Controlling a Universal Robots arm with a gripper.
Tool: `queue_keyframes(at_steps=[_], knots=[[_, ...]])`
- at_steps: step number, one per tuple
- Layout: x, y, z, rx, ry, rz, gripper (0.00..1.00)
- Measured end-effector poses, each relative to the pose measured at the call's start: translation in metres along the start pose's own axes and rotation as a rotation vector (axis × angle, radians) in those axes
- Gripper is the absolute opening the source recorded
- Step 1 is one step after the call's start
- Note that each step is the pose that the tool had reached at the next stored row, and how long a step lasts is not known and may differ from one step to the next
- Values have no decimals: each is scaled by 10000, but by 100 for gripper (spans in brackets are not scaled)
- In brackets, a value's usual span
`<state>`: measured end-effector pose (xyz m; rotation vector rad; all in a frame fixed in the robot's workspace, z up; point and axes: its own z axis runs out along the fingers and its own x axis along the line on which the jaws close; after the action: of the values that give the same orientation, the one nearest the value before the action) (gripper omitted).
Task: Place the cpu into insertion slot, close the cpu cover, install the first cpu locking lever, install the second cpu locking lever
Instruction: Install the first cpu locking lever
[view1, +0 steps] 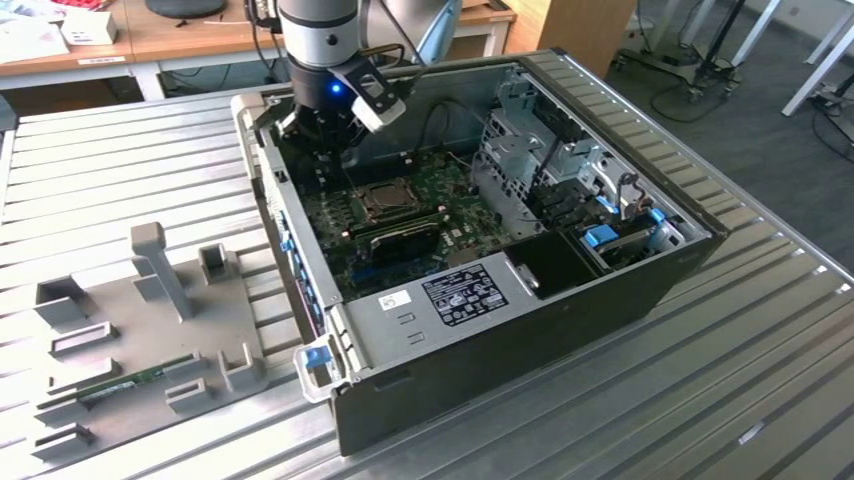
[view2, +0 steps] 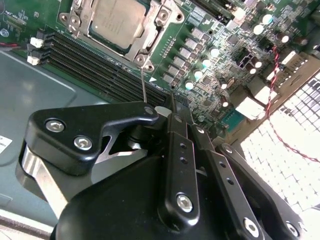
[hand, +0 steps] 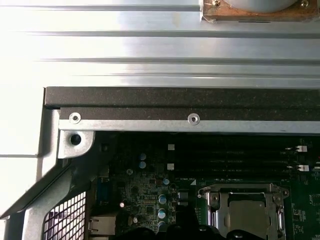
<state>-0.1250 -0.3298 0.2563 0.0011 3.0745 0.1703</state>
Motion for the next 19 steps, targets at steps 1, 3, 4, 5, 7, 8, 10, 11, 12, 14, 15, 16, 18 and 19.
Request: queue_keyframes(at_steps=[1, 3, 4, 5, 7, 8, 10, 11, 12, 14, 15, 16, 18, 19], knots=[[2, 0, 0, -15, -6, -1, 10], [4, 0, 1, -46, -16, 0, 10], [4, 0, 3, -71, -17, 3, 10], [4, -1, 4, -124, -18, 5, 10], [4, -1, 8, -294, -30, 15, 10], [4, -1, 8, -357, -33, 18, 10], [5, -1, 10, -480, -37, 26, 10], [5, -1, 11, -559, -40, 31, 10], [5, -1, 11, -590, -41, 33, 10], [5, -1, 13, -617, -42, 35, 10], [5, -1, 15, -617, -42, 35, 10], [5, -2, 17, -618, -42, 35, 10], [5, -3, 23, -618, -41, 34, 10], [4, -3, 26, -618, -41, 34, 10]])
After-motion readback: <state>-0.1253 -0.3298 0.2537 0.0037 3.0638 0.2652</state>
